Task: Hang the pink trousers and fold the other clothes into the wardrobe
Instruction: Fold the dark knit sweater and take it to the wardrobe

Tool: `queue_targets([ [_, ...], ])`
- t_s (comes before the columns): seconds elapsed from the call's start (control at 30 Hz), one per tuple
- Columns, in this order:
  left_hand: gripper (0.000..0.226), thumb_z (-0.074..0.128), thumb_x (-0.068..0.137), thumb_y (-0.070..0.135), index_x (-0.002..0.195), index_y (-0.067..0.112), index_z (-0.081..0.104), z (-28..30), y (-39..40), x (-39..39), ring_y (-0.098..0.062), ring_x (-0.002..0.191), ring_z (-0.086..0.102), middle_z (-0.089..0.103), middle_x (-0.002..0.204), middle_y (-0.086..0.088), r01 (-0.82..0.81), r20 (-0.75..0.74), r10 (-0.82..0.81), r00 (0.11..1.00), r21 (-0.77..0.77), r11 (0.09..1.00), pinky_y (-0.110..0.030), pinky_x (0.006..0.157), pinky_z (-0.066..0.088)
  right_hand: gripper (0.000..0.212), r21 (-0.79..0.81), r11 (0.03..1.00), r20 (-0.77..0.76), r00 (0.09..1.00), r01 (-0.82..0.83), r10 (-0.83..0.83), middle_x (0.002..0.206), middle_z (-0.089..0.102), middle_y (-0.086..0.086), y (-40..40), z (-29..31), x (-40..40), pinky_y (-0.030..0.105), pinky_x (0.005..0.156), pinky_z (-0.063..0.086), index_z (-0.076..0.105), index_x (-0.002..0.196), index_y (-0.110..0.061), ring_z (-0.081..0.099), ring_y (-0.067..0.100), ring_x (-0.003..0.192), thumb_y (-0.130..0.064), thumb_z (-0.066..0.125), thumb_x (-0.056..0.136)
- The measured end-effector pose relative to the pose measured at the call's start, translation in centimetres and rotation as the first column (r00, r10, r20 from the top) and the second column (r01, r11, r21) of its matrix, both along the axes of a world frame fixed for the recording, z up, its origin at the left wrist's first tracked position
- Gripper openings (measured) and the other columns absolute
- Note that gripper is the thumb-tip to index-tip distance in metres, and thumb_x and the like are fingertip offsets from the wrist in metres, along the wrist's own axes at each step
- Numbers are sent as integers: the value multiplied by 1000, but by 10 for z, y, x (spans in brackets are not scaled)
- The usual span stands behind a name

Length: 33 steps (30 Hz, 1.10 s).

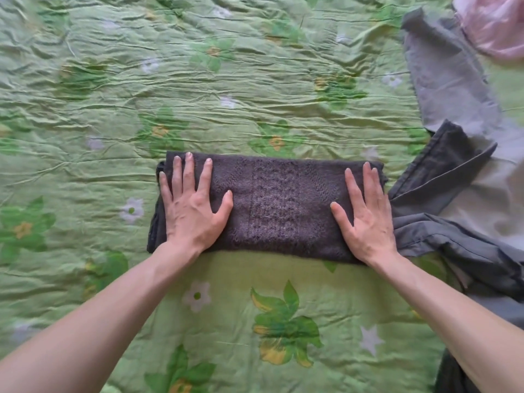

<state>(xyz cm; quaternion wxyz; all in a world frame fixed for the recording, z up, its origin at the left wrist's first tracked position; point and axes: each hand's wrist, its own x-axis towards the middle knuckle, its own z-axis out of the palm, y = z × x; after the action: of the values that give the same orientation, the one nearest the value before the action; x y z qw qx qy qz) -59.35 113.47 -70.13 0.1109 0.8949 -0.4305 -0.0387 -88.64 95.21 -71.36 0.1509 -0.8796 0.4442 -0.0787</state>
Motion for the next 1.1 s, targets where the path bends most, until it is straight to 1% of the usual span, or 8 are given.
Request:
queue_targets([
  [0.1,77,38,100,61,164,20,30,14,-11,-29,-29,162,6,19,173,-11,200,81,-192,978,-100,975,-55,130,3,72,-33,987,60,986,160,-158,175,-3,4,4,-3,2,50,129,11,15,166,-25,-2,24,161,-60,28,105],
  [0.2,79,38,101,64,167,23,20,6,-22,-54,-28,162,5,14,174,-8,368,111,-363,925,-29,929,-55,130,7,74,87,974,70,974,211,-217,175,-4,3,0,-6,5,47,130,12,12,166,-27,2,25,161,-64,26,103],
  [0.4,84,37,98,65,168,23,15,-15,-29,-57,-33,162,7,12,174,-12,373,138,-385,912,107,922,-57,128,12,84,155,949,255,917,273,-306,171,10,10,1,6,6,34,128,11,16,165,-20,10,21,159,-48,60,100],
  [0.67,64,46,97,17,160,16,39,-4,-38,-93,-26,160,20,28,171,-6,632,86,-626,775,-79,771,-51,128,18,115,592,658,66,785,465,-615,152,49,4,-20,34,1,43,117,41,27,159,-21,52,22,136,-65,85,70],
  [0.73,63,48,98,19,161,17,38,-6,-38,-103,-24,160,22,30,170,-4,604,46,-603,797,-47,795,-51,129,17,117,697,549,54,730,461,-682,136,65,0,-30,40,-3,41,105,53,46,148,-19,67,18,116,-73,91,54],
  [0.8,63,49,97,19,160,18,39,-6,-38,-105,-24,159,23,31,170,-3,580,19,-580,815,-24,814,-51,129,16,94,778,503,94,722,376,-685,113,77,-1,-31,48,-5,36,91,60,62,133,-16,76,15,97,-62,94,57],
  [0.97,55,39,103,27,157,16,43,18,-41,-112,-19,161,14,33,169,0,451,-252,-483,839,-177,875,-40,132,6,102,759,586,257,695,285,-671,119,72,2,-12,76,6,43,94,60,46,134,-23,74,16,102,-59,94,52],
  [1.1,51,35,105,33,153,20,48,53,-38,-119,-11,148,29,46,158,5,209,-538,-388,749,-364,908,-29,125,22,63,791,583,404,558,186,-725,119,71,3,16,111,30,35,72,61,44,140,-28,75,14,93,-62,66,91],
])
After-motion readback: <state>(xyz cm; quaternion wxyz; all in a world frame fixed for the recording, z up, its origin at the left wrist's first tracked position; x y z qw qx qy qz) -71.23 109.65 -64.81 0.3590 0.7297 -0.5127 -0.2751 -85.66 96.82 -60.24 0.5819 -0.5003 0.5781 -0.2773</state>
